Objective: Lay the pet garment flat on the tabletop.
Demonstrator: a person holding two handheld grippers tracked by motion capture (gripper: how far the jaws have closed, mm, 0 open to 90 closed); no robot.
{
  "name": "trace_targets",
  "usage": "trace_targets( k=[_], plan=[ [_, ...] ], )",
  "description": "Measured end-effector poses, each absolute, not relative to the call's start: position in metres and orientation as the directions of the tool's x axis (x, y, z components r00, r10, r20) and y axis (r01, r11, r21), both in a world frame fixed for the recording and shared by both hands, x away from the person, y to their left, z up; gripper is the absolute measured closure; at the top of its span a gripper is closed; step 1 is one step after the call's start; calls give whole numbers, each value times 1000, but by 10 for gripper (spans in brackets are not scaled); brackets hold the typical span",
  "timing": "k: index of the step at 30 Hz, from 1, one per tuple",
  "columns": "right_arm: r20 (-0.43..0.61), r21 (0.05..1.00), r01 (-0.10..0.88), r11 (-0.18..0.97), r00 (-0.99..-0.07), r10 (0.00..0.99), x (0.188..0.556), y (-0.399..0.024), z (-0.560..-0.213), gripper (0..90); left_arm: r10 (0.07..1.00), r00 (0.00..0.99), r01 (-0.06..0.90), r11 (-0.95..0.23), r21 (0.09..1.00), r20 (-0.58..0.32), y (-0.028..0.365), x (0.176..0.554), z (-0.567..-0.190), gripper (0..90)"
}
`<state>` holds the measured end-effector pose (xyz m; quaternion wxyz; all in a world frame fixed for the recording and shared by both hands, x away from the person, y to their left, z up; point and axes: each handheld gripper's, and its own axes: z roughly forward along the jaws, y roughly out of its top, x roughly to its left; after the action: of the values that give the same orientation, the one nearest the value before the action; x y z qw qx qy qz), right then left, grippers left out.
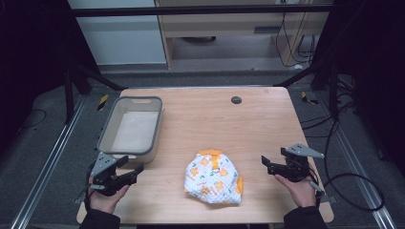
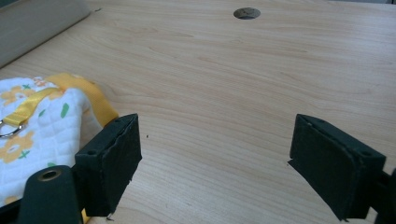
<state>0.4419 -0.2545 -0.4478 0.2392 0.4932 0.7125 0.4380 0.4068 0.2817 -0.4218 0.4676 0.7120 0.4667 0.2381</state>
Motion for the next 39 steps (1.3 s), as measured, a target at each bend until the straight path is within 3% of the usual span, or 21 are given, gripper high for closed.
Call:
trace_targets(
  k=[17,28,39],
  plan=[
    [93,859,483,171,-476,875,459,-220,-425,187,822,563,409,-190,893,-83,232,432,-401,377],
    [96,849,486,205,-524,846,461,-199,-430,220,769,635,439,-277,855,-77,189,449,-418,378],
    [108,810,526,262,-571,814,461,-183,-451,284,735,672,479,-341,809,-88,169,458,-440,388]
  ],
)
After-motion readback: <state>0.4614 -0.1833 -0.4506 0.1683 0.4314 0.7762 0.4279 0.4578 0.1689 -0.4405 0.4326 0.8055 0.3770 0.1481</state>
